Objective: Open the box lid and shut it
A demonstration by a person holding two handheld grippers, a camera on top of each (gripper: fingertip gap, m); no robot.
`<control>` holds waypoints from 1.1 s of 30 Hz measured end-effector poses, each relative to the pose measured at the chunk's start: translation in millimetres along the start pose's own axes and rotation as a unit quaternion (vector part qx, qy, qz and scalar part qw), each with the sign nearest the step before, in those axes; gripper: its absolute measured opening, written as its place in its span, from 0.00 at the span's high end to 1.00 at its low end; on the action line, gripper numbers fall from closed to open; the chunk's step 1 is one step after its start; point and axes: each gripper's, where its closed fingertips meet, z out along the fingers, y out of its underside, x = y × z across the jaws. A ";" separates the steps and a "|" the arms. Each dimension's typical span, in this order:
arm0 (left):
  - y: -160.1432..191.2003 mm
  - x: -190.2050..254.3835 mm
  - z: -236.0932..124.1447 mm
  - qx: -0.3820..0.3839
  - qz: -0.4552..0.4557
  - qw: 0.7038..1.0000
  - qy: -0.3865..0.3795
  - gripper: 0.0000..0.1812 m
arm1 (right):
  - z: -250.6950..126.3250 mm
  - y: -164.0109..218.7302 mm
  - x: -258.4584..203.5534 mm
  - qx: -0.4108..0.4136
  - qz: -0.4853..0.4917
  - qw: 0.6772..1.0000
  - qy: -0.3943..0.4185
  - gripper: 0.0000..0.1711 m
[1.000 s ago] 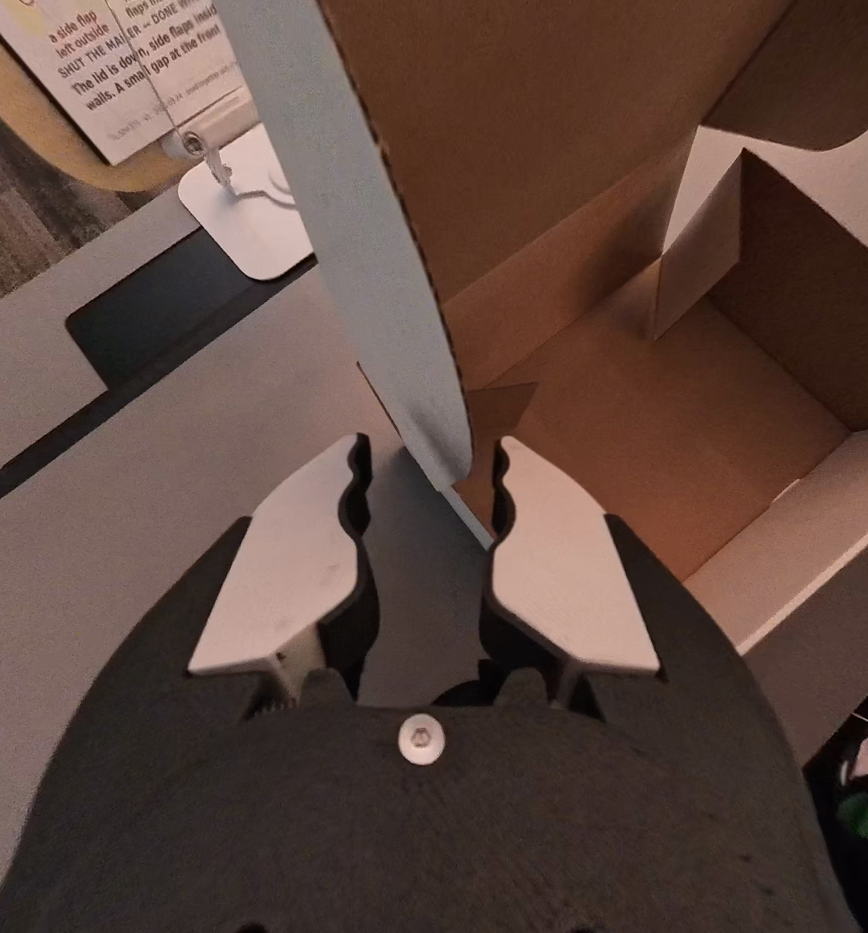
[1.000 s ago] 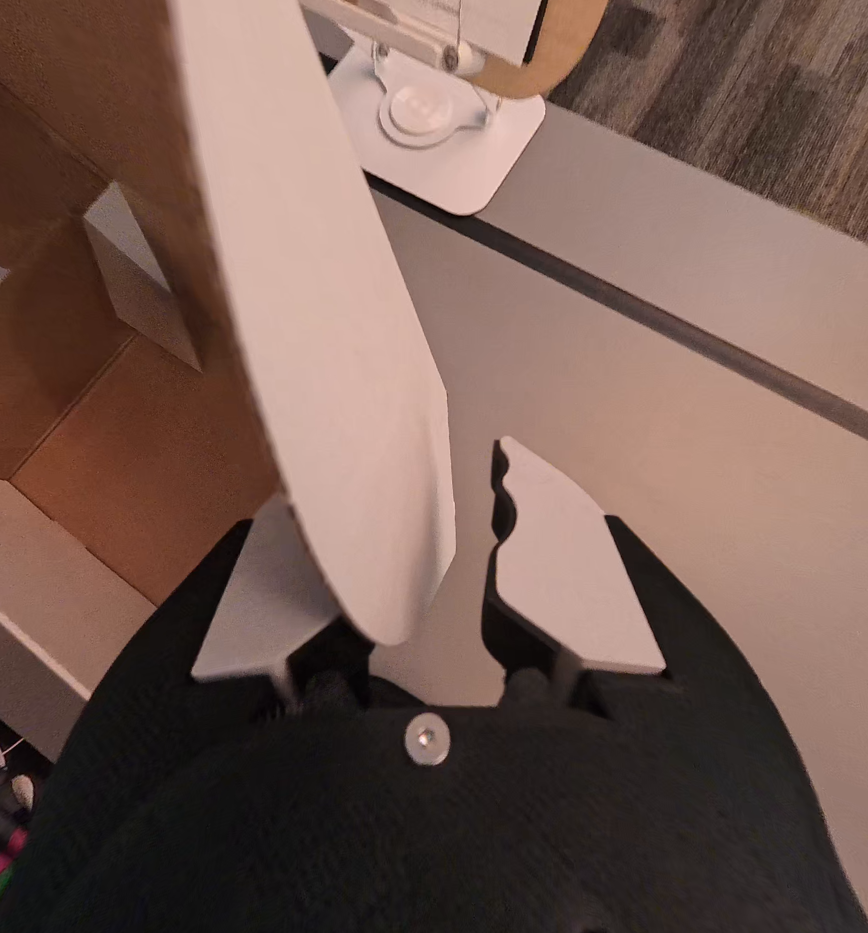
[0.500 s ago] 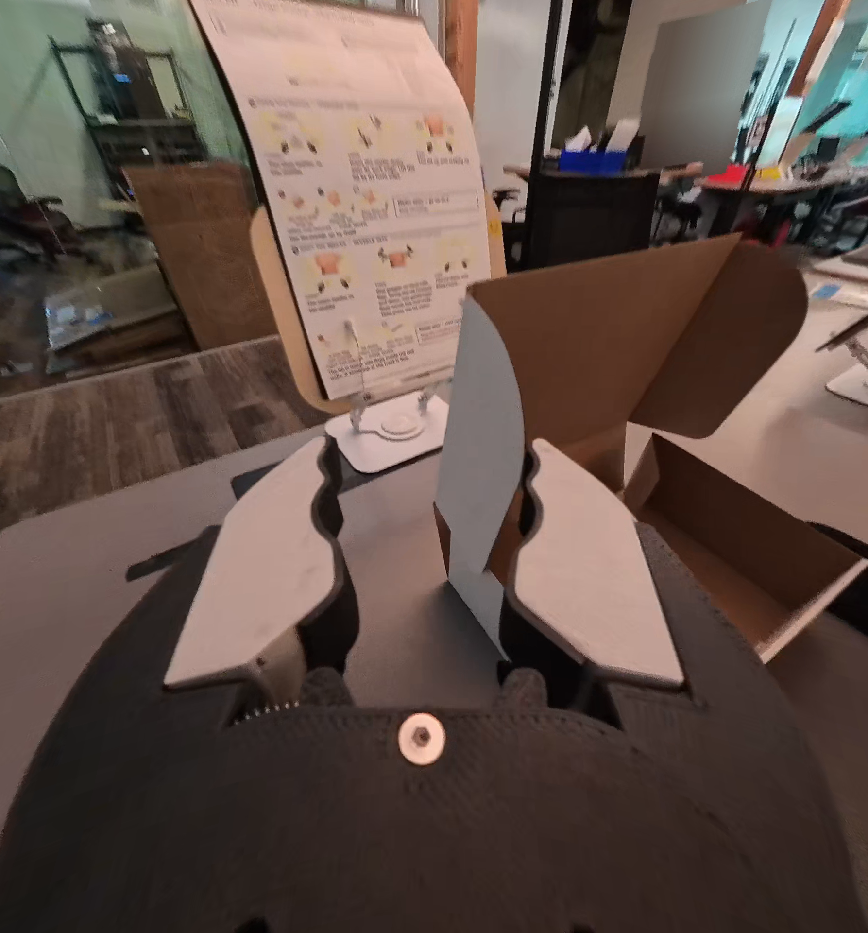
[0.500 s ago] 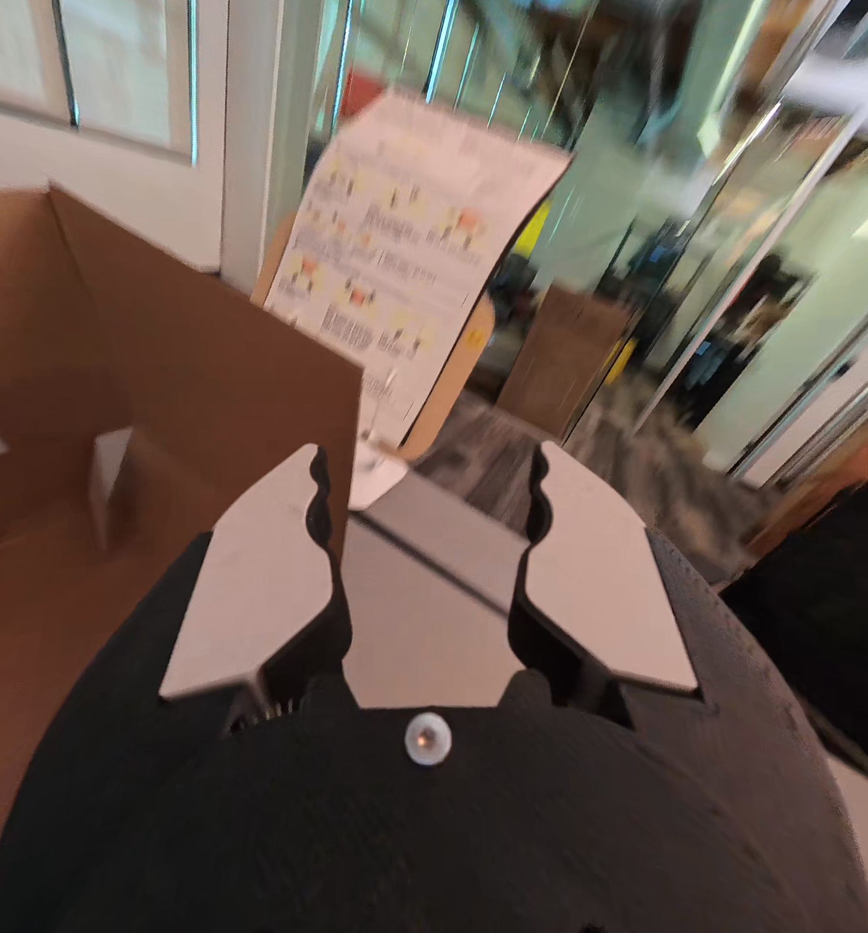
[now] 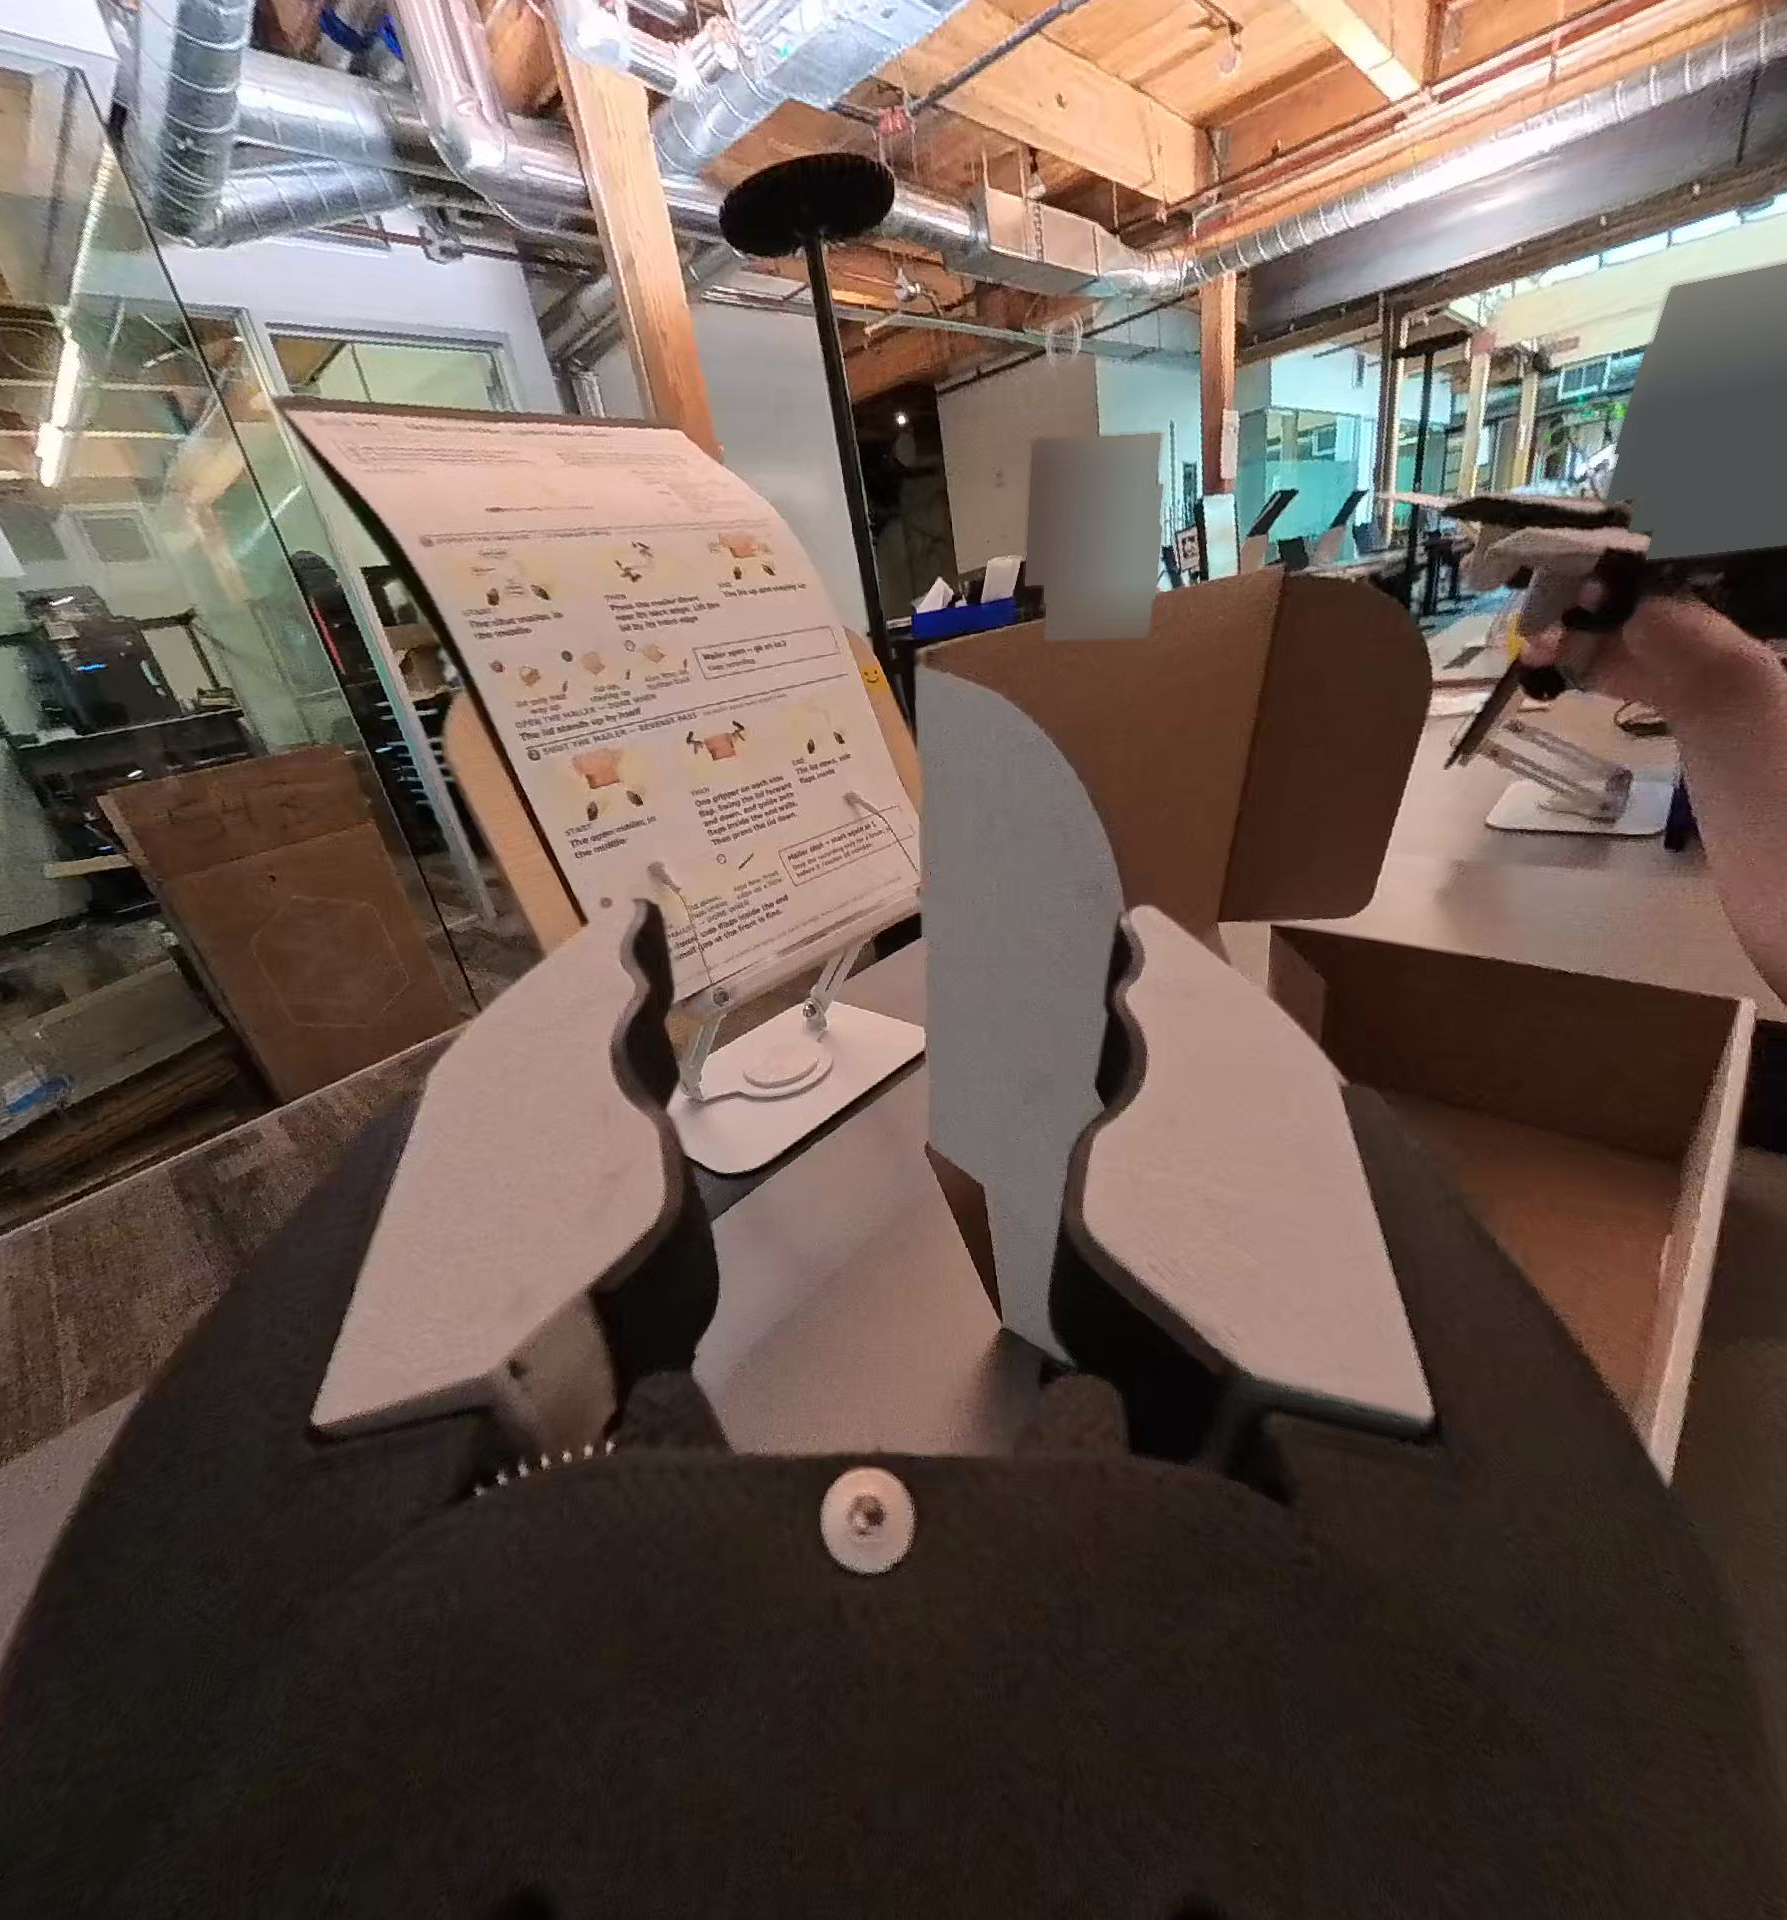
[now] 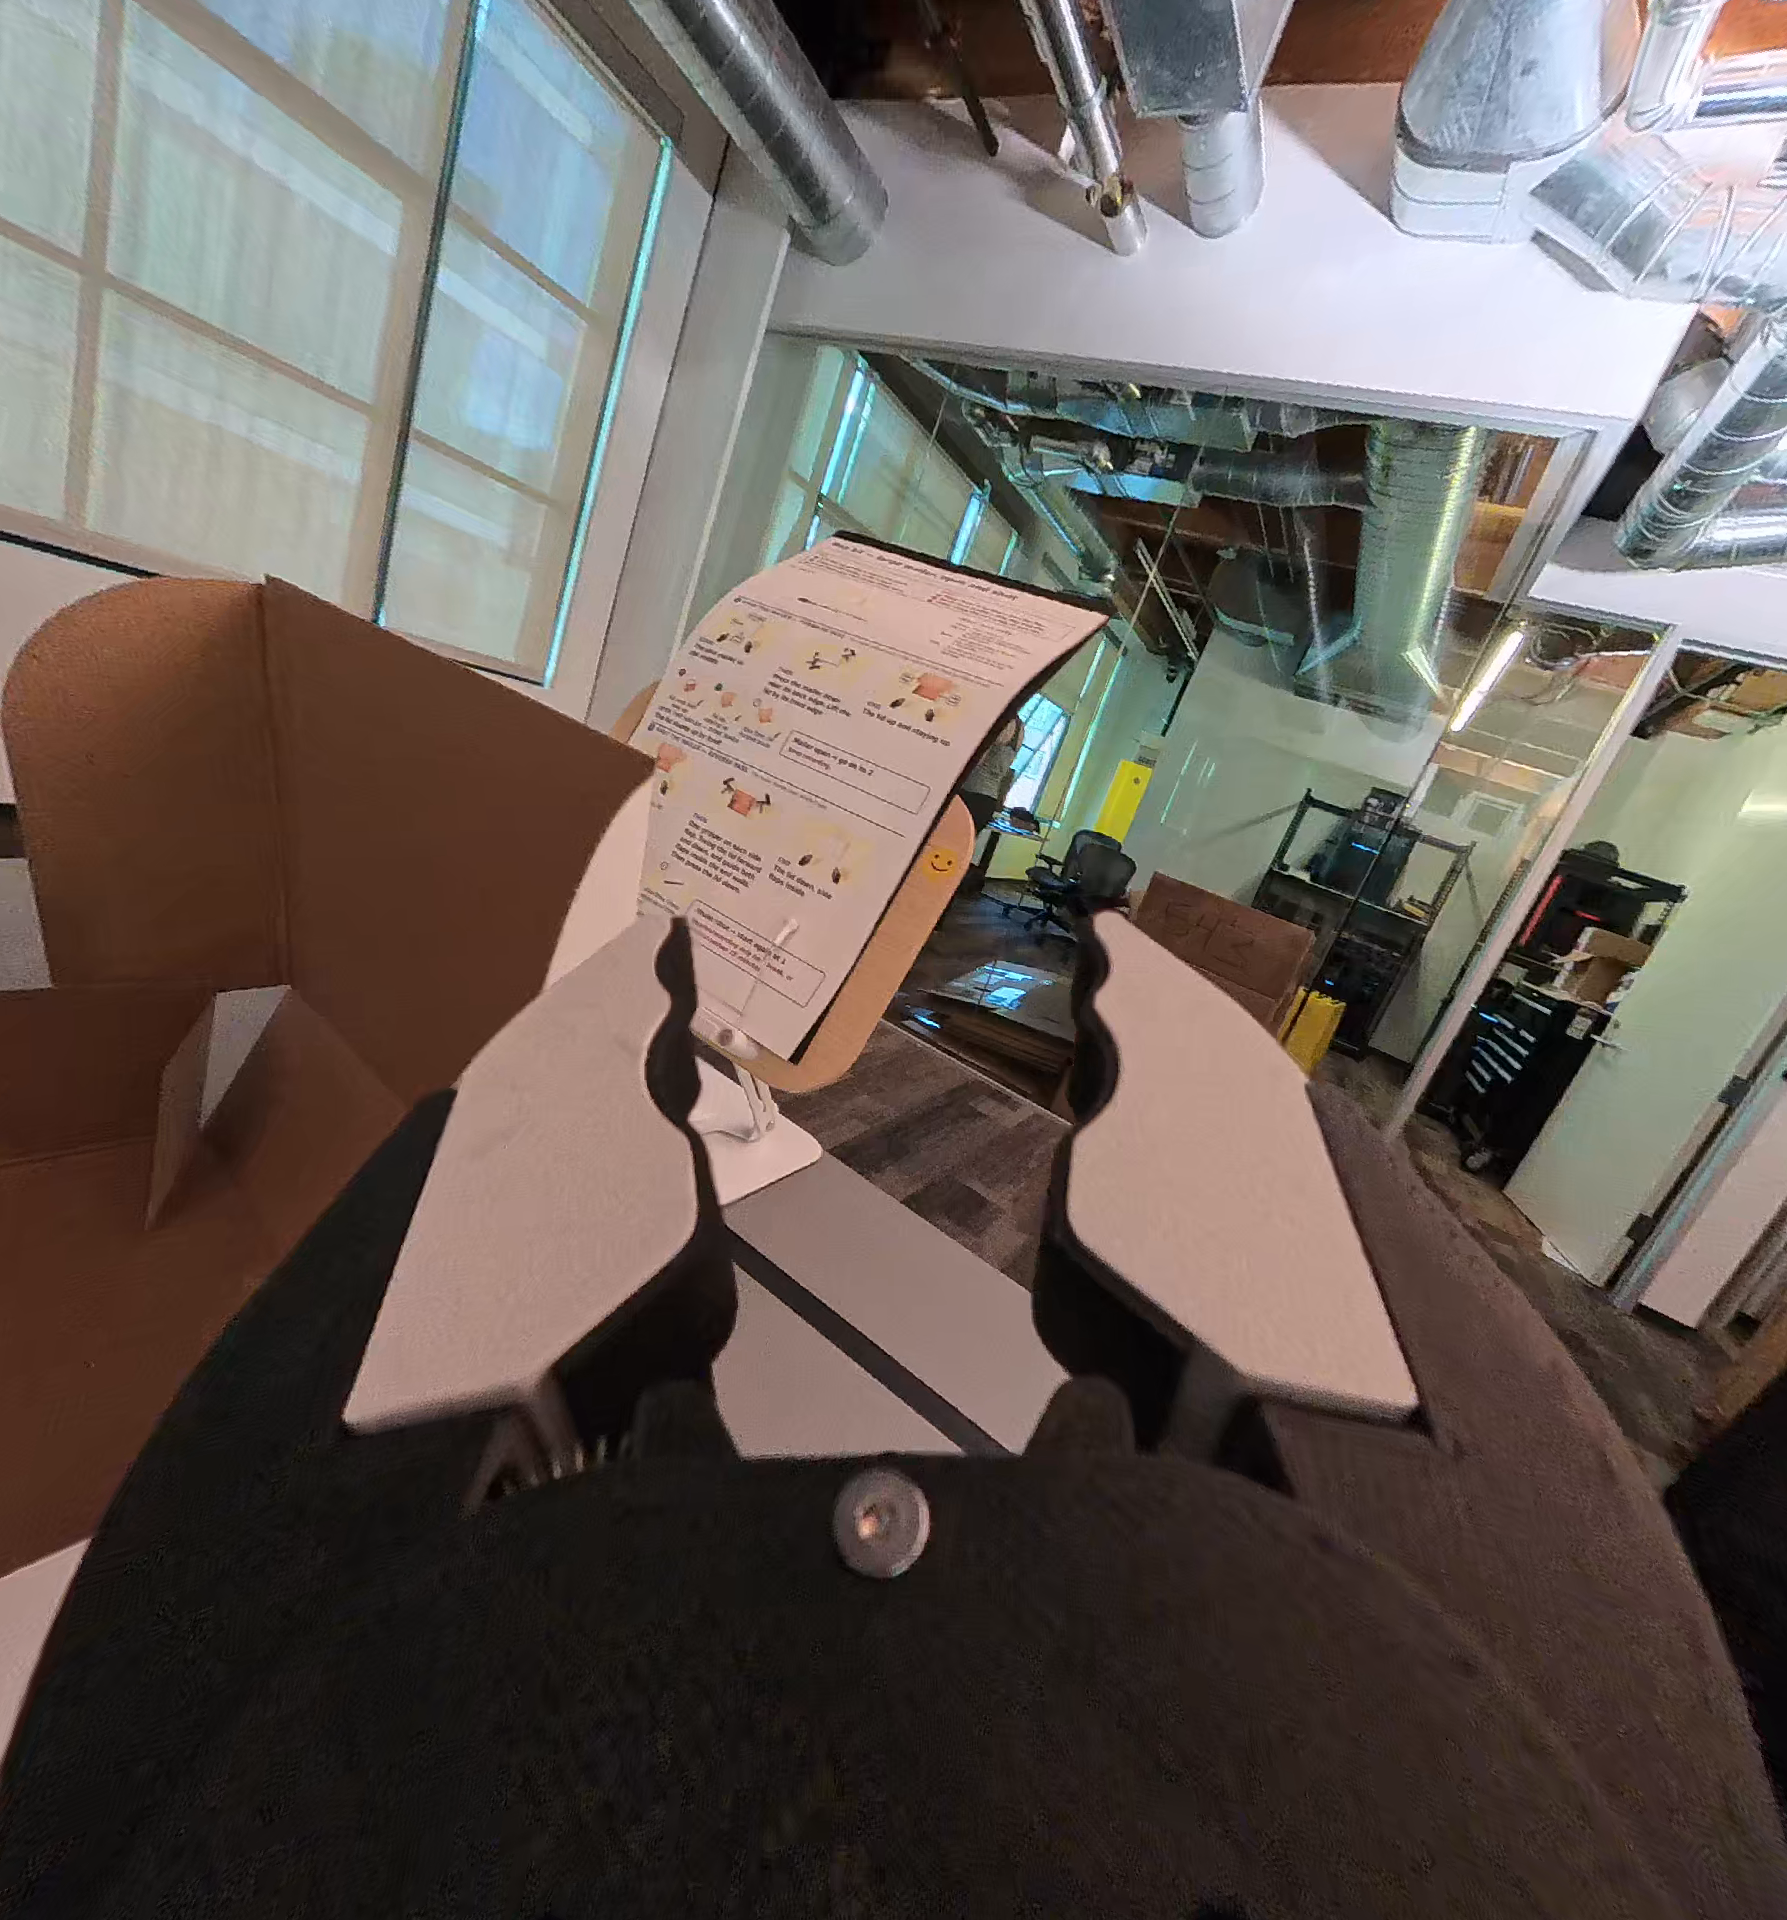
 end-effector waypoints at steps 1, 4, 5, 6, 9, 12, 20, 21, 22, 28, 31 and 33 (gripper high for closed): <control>3.5 2.9 3.5 -0.014 0.009 1.000 0.003 0.56 | 0.8 -1.4 -3.5 0.004 0.000 1.000 -0.009 0.60; 19.5 8.5 13.2 -0.066 0.027 0.997 0.011 0.56 | 2.4 1.9 -9.1 -0.008 -0.008 1.000 -0.020 0.60; 25.3 9.9 16.0 -0.082 0.031 0.996 0.014 0.56 | 2.6 5.8 -9.6 -0.019 -0.011 1.000 -0.021 0.60; 30.6 11.4 18.5 -0.097 0.032 0.995 0.018 0.56 | 2.6 10.4 -10.1 -0.031 -0.012 0.999 -0.023 0.59; 39.8 11.7 25.3 -0.121 0.028 0.992 0.020 0.56 | 2.5 22.7 -10.0 -0.061 -0.013 0.998 -0.026 0.59; 41.7 11.6 30.4 -0.129 0.029 0.991 0.016 0.56 | 2.7 30.0 -13.6 -0.079 -0.011 0.996 -0.039 0.59; 22.7 17.8 44.0 -0.100 0.004 0.995 0.016 0.54 | 6.7 34.5 -27.7 -0.100 0.027 0.991 -0.080 0.59; 19.5 21.1 48.5 -0.096 -0.005 0.995 0.019 0.52 | 7.9 34.2 -30.7 -0.102 0.035 0.990 -0.087 0.59; 17.0 25.0 54.4 -0.096 -0.016 0.995 0.022 0.48 | 9.3 34.4 -33.8 -0.107 0.041 0.989 -0.093 0.60; 31.4 41.3 96.5 -0.174 0.015 0.985 -0.001 0.39 | 23.0 43.8 -62.9 -0.150 0.049 0.977 -0.143 0.59; 39.7 48.8 106.0 -0.205 0.025 0.978 0.000 0.40 | 30.2 55.0 -71.6 -0.183 0.037 0.971 -0.151 0.59; 44.3 49.9 106.2 -0.222 0.022 0.975 -0.002 0.40 | 34.3 62.6 -75.1 -0.198 0.033 0.967 -0.156 0.58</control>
